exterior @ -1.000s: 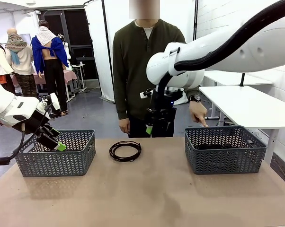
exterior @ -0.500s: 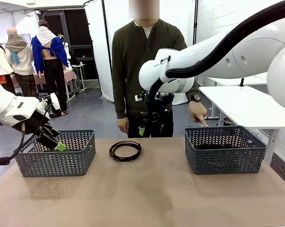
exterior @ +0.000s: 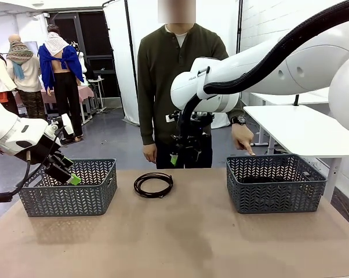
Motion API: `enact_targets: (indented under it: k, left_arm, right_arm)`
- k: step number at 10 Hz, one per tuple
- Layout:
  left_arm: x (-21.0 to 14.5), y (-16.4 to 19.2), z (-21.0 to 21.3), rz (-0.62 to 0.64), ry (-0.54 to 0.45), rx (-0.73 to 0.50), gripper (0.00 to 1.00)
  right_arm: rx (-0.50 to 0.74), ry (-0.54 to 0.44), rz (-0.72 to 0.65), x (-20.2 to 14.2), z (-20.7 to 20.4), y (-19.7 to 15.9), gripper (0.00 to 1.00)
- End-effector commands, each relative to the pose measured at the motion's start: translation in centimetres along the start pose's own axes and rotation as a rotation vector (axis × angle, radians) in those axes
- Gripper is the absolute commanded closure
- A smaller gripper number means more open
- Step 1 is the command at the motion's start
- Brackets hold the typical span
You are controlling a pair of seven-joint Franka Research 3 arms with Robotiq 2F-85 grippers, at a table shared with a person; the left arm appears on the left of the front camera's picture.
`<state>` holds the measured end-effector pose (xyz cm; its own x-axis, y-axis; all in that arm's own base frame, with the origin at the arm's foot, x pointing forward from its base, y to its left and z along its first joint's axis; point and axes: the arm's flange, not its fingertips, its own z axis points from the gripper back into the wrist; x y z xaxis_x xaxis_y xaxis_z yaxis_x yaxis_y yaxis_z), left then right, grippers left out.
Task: Organize the cables according to human instructions.
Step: Pick up a bundle of cables and place it in the basket indicated by the human.
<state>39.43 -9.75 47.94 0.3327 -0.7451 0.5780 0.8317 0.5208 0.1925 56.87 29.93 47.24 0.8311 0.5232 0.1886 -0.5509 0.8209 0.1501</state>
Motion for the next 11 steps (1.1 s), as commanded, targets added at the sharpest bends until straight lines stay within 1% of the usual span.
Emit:
enact_targets:
  k: [1,4,7,10,11]
  left_arm:
    - [-0.4,-0.1,0.0,0.008,-0.007,-0.008,0.0]
    - [-0.4,-0.1,0.0,0.008,-0.007,-0.008,0.0]
    - [-0.4,-0.1,0.0,0.008,-0.007,-0.008,0.0]
    - [-0.4,-0.1,0.0,0.008,-0.007,-0.008,0.0]
    - [-0.4,-0.1,0.0,0.008,-0.007,-0.008,0.0]
  right_arm:
    - [0.006,0.004,0.013,-0.3,0.1,-0.2,0.0]
    - [0.0,0.0,0.0,0.0,0.0,0.0,0.0]
    - [-0.011,0.052,-0.248,3.4,-0.4,1.3,0.0]
    - [-0.124,0.048,-0.408,6.1,-2.1,2.0,0.0]
    - [-0.171,0.027,-0.447,6.7,-2.9,2.2,0.0]
